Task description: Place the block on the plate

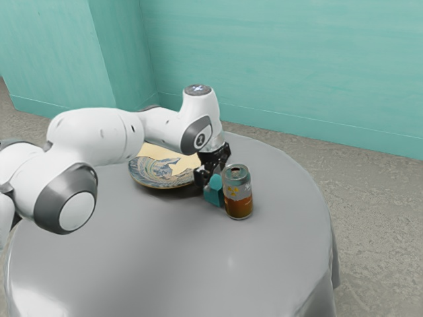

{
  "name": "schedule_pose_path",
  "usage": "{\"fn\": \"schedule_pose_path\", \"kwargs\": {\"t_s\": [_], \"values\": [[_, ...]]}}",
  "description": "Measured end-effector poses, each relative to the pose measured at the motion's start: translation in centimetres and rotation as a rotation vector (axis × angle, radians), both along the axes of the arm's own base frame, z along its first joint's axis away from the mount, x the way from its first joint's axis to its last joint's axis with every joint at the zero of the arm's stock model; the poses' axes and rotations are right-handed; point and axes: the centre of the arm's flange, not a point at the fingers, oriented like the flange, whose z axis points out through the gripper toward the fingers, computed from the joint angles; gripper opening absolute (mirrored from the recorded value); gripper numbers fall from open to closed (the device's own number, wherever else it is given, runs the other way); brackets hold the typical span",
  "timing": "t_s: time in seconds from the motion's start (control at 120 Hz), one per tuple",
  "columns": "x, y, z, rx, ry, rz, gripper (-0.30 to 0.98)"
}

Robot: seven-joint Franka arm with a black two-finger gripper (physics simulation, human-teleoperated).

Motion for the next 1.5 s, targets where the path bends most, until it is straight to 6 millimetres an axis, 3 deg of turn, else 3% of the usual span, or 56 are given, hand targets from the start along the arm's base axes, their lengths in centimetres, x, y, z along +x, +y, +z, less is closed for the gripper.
{"fn": "schedule_pose_path", "kwargs": {"t_s": [0.533, 0.833, 1.067, 1.233, 1.367, 1.5], "values": [[-0.1, -0.4, -1.8, -0.019, 0.004, 0.006, 0.69], [-0.1, -0.6, -1.4, -0.035, -0.002, 0.015, 0.41], [0.1, -0.3, 1.8, -0.039, -0.036, 0.016, 0.35], [-0.1, 0.2, 6.7, -0.029, -0.08, 0.011, 0.34], [0.0, 4.7, 9.2, -0.006, -0.09, 0.044, 0.35], [0.0, 10.2, 8.7, -0.02, -0.069, 0.073, 0.36]]}}
